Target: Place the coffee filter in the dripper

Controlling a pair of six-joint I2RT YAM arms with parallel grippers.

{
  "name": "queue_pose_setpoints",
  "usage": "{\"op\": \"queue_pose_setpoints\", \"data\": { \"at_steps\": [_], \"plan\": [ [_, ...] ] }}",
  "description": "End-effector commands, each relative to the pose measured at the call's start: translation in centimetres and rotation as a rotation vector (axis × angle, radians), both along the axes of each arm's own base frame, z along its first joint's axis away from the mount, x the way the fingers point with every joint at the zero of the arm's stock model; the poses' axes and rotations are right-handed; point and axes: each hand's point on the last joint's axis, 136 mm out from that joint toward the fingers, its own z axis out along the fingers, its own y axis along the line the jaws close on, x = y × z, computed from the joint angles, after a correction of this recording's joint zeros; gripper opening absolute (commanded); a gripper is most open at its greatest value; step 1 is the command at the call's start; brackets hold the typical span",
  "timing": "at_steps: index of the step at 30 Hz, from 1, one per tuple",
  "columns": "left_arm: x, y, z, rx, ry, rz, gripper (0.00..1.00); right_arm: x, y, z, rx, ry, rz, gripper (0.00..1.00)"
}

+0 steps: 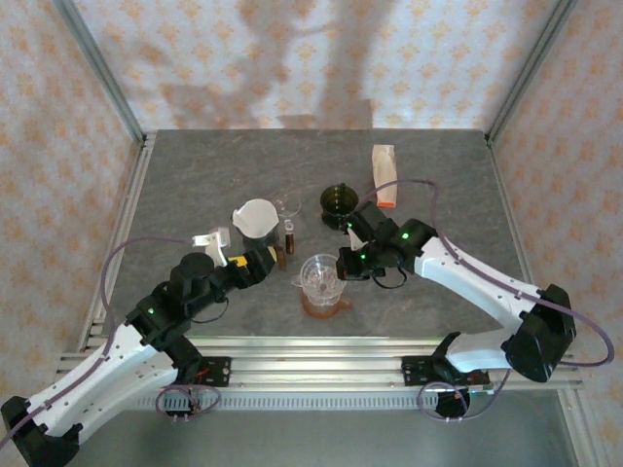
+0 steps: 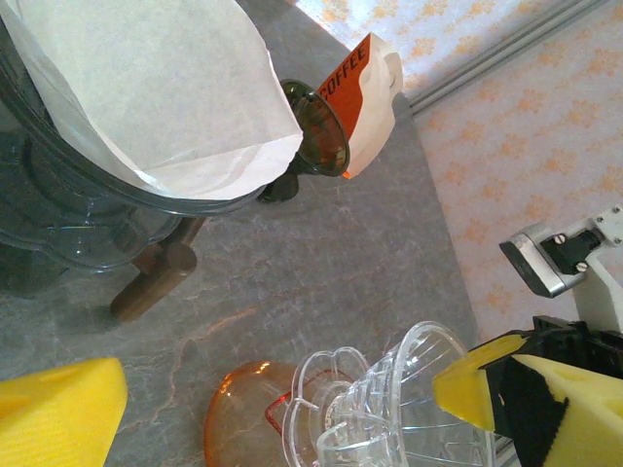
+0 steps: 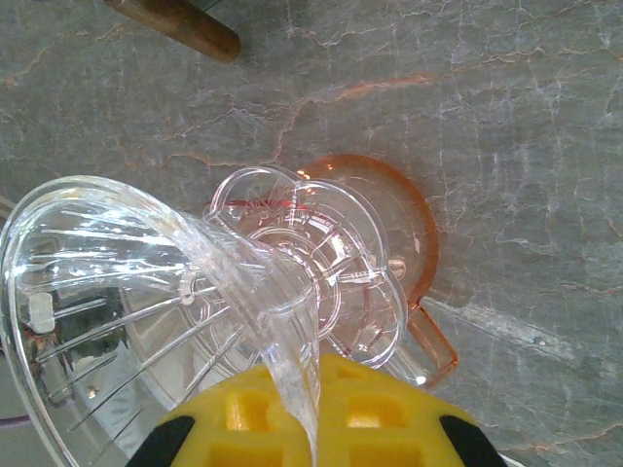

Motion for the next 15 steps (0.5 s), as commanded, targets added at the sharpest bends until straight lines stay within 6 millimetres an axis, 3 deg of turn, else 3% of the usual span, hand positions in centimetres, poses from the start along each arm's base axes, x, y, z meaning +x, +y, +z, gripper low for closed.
{"op": "queue_pose_setpoints", "data": {
  "at_steps": [1,5,7,12,15],
  "plan": [
    [-0.1,0.0,0.6,0.013,-0.016,-0.011,1.0,-0.4,0.3,-0.3,0.012,0.016,-0.002,0.06],
    [-0.1,-0.3,0.5,0.009,-0.016,-0.02,1.0,-0.3,0.4,-0.3,0.013,0.011,-0.003,0.4],
    [0.0,-0.3,0.5,0.008,-0.014,-0.021,0.99,-0.1,0.2,0.0,0.011,-0.005,-0.008,0.5],
    [-0.1,-0.4,0.5,0.007,-0.011,-0.025,0.99,0.9,-0.9,1.9,-0.008,-0.099,-0.046,0.59],
    [-0.1,-0.2,0.5,0.013,-0.008,-0.018,1.0,2.4,-2.7,3.9,-0.027,-0.201,-0.118,0.63]
  ]
}}
